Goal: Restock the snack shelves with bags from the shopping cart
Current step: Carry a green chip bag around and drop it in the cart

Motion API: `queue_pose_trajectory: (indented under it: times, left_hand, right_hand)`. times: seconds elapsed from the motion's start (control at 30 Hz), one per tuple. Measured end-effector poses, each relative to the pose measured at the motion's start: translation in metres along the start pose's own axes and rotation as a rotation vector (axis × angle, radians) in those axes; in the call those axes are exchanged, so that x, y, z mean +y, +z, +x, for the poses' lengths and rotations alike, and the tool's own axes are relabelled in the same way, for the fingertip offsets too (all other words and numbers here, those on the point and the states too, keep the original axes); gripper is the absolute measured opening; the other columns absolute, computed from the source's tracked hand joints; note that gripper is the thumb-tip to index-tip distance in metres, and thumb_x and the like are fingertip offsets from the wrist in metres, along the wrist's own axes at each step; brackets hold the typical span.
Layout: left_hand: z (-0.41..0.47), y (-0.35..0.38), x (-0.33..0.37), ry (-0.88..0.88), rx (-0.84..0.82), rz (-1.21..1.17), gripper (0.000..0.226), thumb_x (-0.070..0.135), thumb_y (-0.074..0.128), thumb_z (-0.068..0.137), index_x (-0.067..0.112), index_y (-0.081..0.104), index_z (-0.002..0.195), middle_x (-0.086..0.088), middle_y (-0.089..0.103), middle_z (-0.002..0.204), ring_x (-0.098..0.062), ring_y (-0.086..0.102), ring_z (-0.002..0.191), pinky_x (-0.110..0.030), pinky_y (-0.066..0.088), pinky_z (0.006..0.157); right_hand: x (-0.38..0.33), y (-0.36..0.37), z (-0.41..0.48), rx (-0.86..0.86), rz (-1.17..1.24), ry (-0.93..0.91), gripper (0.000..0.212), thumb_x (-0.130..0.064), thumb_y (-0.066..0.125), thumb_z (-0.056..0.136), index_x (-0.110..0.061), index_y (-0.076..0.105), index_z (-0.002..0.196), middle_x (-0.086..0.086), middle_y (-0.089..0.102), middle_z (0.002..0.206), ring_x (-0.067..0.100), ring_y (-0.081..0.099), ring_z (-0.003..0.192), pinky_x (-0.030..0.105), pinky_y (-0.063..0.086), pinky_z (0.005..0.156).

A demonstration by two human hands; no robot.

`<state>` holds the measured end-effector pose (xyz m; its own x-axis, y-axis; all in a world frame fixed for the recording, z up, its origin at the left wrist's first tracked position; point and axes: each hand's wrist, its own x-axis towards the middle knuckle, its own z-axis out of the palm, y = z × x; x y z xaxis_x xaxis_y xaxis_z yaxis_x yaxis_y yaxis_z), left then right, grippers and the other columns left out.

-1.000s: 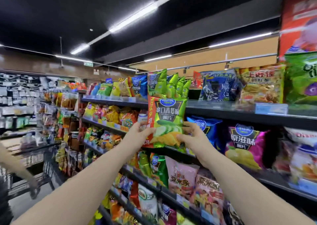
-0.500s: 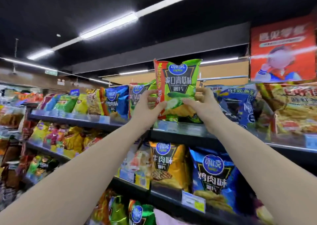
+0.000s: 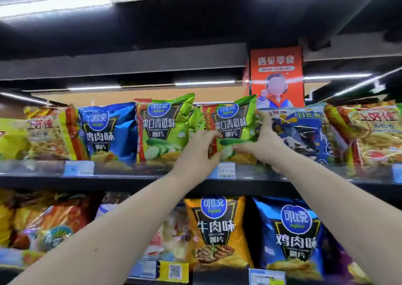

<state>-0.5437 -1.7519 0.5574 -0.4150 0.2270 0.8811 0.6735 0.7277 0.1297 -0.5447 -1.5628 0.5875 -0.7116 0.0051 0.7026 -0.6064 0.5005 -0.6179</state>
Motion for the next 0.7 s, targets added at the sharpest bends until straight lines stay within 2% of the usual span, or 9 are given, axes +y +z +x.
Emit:
queue_pose_trajectory:
  times: [0.1, 0.2, 0.27, 0.33, 0.4, 0.5, 0.6, 0.7]
  left_hand:
    - [-0.005, -0.002, -0.01, 0.121, -0.048, 0.097, 0.032, 0.026, 0.06, 0.093, 0.018, 0.057, 0.124, 0.0, 0.054, 0.117, -0.016, 0.048, 0.112, -0.026, 0.04, 0.089]
    - [-0.014, 0.001, -0.013, 0.278, -0.06, 0.236, 0.03, 0.031, 0.051, 0.093, 0.013, 0.062, 0.114, -0.004, 0.058, 0.101, -0.025, 0.053, 0.096, -0.04, 0.049, 0.076]
    - [-0.019, 0.002, -0.017, 0.369, -0.004, 0.326, 0.034, 0.032, 0.047, 0.088, 0.011, 0.065, 0.108, -0.006, 0.059, 0.089, -0.03, 0.056, 0.083, -0.042, 0.049, 0.065]
    - [-0.022, 0.0, -0.025, 0.422, 0.096, 0.358, 0.033, 0.028, 0.048, 0.083, 0.009, 0.066, 0.104, -0.007, 0.059, 0.084, -0.031, 0.056, 0.078, -0.041, 0.047, 0.062]
    - [-0.025, -0.003, -0.032, 0.448, 0.158, 0.374, 0.029, 0.024, 0.051, 0.081, 0.009, 0.067, 0.101, -0.007, 0.06, 0.083, -0.031, 0.056, 0.077, -0.042, 0.046, 0.063]
    - [-0.026, 0.0, -0.039, 0.455, 0.163, 0.422, 0.019, 0.024, 0.053, 0.082, 0.013, 0.067, 0.086, -0.003, 0.062, 0.081, -0.028, 0.057, 0.077, -0.04, 0.041, 0.067]
    - [-0.025, 0.001, -0.036, 0.418, 0.15, 0.434, 0.019, 0.028, 0.052, 0.081, 0.016, 0.066, 0.083, -0.001, 0.063, 0.082, -0.027, 0.057, 0.078, -0.038, 0.038, 0.07]
    - [-0.026, 0.003, -0.037, 0.409, 0.161, 0.418, 0.018, 0.029, 0.053, 0.081, 0.017, 0.066, 0.083, 0.0, 0.063, 0.083, -0.027, 0.057, 0.079, -0.039, 0.038, 0.071]
  right_hand:
    - [-0.005, 0.006, 0.003, 0.013, -0.04, 0.06, 0.106, -0.027, 0.085, 0.072, -0.028, 0.01, 0.147, 0.0, 0.054, 0.115, 0.018, 0.053, 0.097, 0.033, 0.043, 0.085]
    - [-0.011, 0.011, 0.01, 0.001, -0.049, 0.113, 0.105, -0.023, 0.085, 0.072, -0.027, 0.012, 0.147, 0.002, 0.054, 0.121, 0.016, 0.055, 0.094, 0.033, 0.046, 0.082]
    - [-0.014, 0.014, 0.013, -0.004, -0.069, 0.151, 0.106, -0.023, 0.086, 0.071, -0.028, 0.012, 0.147, 0.001, 0.054, 0.119, 0.018, 0.055, 0.096, 0.033, 0.046, 0.082]
    - [-0.016, 0.018, 0.016, -0.015, -0.117, 0.165, 0.107, -0.025, 0.085, 0.072, -0.028, 0.009, 0.148, -0.001, 0.049, 0.113, 0.018, 0.051, 0.097, 0.033, 0.044, 0.083]
    - [-0.018, 0.023, 0.019, -0.019, -0.162, 0.179, 0.105, -0.025, 0.084, 0.074, -0.026, 0.009, 0.147, 0.0, 0.047, 0.112, 0.019, 0.05, 0.098, 0.034, 0.042, 0.083]
    - [-0.015, 0.032, 0.034, -0.053, -0.184, 0.247, 0.106, -0.022, 0.083, 0.075, -0.025, 0.005, 0.147, 0.004, 0.048, 0.117, 0.022, 0.05, 0.101, 0.034, 0.043, 0.085]
    - [-0.01, 0.044, 0.056, -0.117, -0.217, 0.367, 0.118, -0.023, 0.084, 0.073, -0.023, -0.008, 0.147, 0.013, 0.049, 0.131, 0.031, 0.051, 0.115, 0.047, 0.043, 0.101]
    - [-0.007, 0.053, 0.077, -0.11, -0.26, 0.438, 0.121, -0.022, 0.085, 0.072, -0.023, -0.01, 0.146, 0.019, 0.049, 0.132, 0.035, 0.051, 0.115, 0.054, 0.046, 0.097]
